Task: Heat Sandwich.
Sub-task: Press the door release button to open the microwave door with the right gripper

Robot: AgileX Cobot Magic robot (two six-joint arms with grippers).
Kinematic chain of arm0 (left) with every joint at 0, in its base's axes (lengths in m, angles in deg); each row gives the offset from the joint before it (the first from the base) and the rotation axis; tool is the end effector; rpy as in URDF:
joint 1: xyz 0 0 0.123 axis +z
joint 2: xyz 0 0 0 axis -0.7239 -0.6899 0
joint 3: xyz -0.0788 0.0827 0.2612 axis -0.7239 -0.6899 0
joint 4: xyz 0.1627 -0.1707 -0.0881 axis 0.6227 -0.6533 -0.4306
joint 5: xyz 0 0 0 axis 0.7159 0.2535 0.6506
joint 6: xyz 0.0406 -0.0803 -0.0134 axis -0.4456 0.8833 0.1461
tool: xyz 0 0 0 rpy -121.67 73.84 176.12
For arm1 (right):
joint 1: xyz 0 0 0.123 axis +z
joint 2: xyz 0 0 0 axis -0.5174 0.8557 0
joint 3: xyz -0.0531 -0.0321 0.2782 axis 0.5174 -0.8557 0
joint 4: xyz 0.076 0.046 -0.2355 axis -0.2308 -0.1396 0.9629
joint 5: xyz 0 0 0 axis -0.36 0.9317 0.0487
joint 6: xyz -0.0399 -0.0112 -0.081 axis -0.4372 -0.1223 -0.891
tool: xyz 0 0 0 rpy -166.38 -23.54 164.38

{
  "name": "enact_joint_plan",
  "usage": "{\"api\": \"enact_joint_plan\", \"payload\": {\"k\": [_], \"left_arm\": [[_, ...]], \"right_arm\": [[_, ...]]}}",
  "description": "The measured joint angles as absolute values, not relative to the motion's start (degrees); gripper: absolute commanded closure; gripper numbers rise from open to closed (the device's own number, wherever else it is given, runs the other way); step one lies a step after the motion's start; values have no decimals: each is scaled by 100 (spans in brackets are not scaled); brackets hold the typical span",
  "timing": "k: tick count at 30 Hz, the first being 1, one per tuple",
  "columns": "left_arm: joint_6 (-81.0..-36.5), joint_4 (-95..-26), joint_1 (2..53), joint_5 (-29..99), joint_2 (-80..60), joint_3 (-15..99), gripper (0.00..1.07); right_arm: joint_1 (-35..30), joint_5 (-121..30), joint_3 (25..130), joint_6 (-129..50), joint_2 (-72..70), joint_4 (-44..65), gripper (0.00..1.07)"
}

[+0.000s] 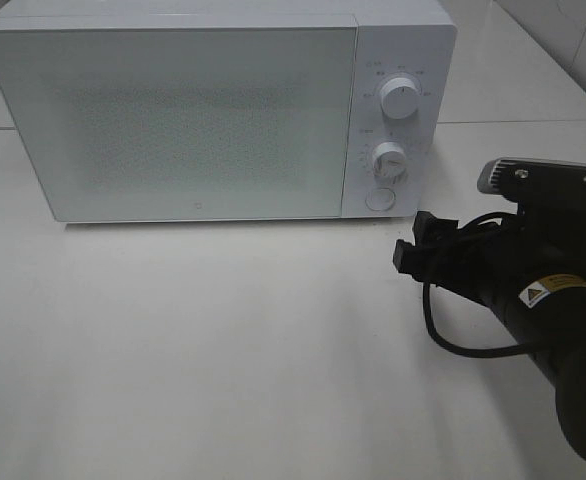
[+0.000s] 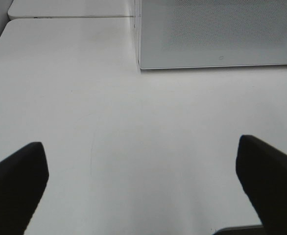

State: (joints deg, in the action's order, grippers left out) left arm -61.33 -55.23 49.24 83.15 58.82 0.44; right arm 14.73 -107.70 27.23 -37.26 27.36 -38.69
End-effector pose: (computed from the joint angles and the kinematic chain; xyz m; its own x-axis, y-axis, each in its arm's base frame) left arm -0.0045 -0.0127 0.2791 -0.4296 0.0085 -0.9030 0.0866 0.9957 -0.0318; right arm 0.2003 0.1169 0.1408 -0.2404 0.1588 -0.9576 0.0255 0.9872 0.1573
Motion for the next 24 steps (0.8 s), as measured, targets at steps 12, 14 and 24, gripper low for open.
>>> {"api": "enact_joint_plan", "payload": {"k": [12, 14, 24], "left_arm": [[-6133, -5523, 4924, 8315, 5882, 44, 5], [-6133, -5523, 4924, 8315, 5882, 44, 5], [-6133, -5523, 4924, 8315, 5882, 44, 5]], "right_arm": [[1473, -10776, 2723, 468, 2736, -3869, 31], [1473, -10776, 2723, 1161, 2736, -3869, 31], [1473, -10759, 2723, 3287, 2736, -3869, 46]]}}
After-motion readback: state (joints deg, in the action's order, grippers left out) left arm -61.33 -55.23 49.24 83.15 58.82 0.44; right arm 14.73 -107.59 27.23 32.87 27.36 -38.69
